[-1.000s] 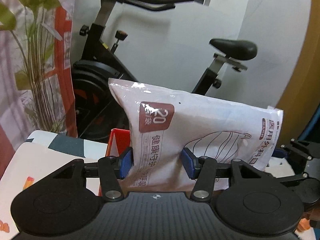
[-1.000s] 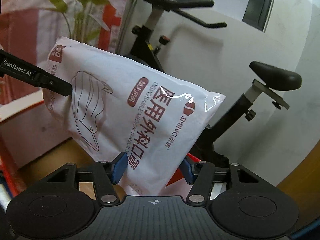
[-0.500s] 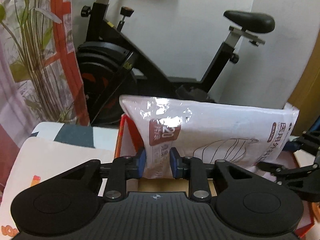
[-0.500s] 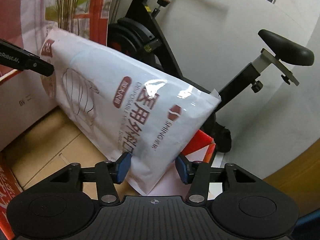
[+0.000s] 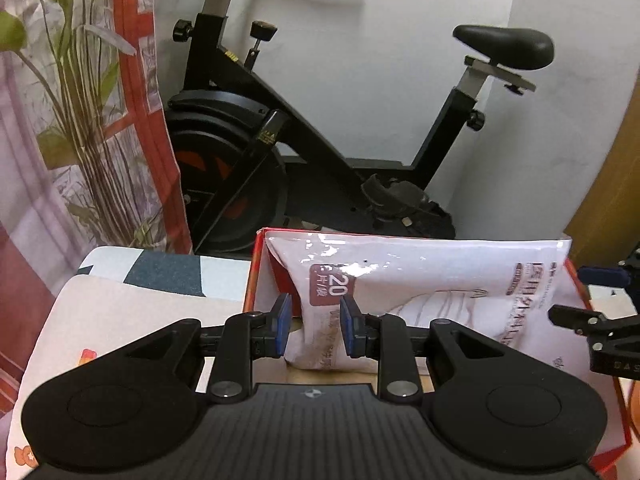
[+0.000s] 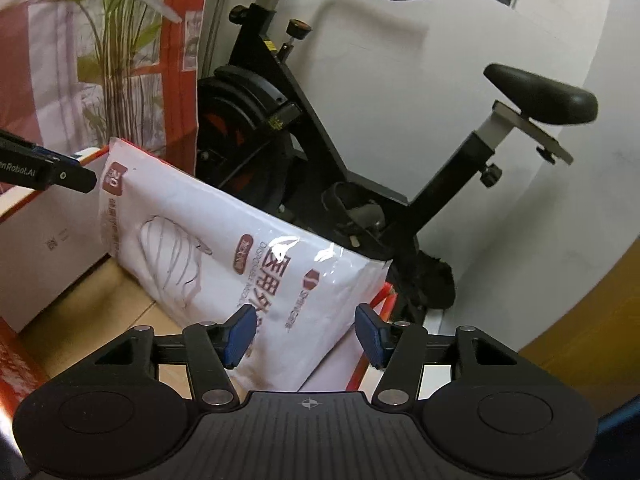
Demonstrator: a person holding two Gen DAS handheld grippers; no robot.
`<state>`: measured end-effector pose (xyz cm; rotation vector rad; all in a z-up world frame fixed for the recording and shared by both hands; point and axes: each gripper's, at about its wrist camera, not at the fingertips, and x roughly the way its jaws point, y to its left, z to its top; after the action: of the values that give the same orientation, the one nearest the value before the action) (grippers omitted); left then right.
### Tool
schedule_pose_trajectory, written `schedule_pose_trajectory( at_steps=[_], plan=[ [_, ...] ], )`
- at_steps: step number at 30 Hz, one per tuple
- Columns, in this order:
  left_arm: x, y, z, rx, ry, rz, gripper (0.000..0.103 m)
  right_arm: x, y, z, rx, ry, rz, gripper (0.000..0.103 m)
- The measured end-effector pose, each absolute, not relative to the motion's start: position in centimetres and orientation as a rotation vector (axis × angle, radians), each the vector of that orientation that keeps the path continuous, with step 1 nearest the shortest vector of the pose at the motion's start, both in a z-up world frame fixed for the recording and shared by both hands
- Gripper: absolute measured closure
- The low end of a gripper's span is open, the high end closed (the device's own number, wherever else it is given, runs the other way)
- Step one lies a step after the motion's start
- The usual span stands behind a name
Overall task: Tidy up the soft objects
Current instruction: 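Lower the bag into the red box and open the left gripper, then move the left tool back toward the black eye mask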
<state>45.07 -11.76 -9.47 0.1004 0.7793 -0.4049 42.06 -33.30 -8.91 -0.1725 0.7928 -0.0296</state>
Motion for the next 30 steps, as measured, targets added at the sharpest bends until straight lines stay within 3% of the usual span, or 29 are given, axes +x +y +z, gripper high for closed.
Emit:
schedule_pose_trajectory(
  at_steps=[1, 3, 5, 6, 8, 9, 10, 19, 30],
  plan=[
    [44.7, -11.6, -9.2, 0.098, 0.772, -0.409, 0.073, 41.6, -33.2, -8.7, -0.157, 0.788, -0.027, 0.048],
    [43.8, -11.5, -8.7, 0.106, 0.749, -0.41, 0.06, 40.6, -33.0, -8.2, -0.127, 0.773, -0.026, 0.036],
    [42.6, -11.1, -8.0, 0.116, 0.722, -0.408, 0.032, 39.5, -32.8, -7.6, -0.105, 0.758, -0.033, 0.017],
    [42.0, -10.9, -7.7, 0.116, 0.71, -0.406, 0.027, 38.8, -32.6, -7.4, -0.098, 0.75, -0.033, 0.014],
    [40.7, -10.4, -7.1, 0.122, 0.681, -0.4, 0.003, 37.7, -32.2, -6.9, -0.093, 0.738, -0.032, 0.006],
    [40.0, -10.2, -6.8, 0.131, 0.667, -0.392, 0.0, 37.1, -32.0, -6.6, -0.086, 0.732, -0.035, 0.004],
    [39.3, -10.0, -6.5, 0.141, 0.652, -0.38, 0.0, 36.6, -31.9, -6.4, -0.077, 0.727, -0.037, 0.0],
    [33.7, -7.0, -5.0, 0.146, 0.621, -0.33, 0.0, 31.2, -30.5, -4.6, 0.021, 0.663, -0.068, 0.0],
    [26.9, -2.8, -5.4, 0.158, 0.589, -0.215, 0.0, 25.0, -27.4, -6.4, 0.078, 0.647, -0.101, 0.0]
  ],
)
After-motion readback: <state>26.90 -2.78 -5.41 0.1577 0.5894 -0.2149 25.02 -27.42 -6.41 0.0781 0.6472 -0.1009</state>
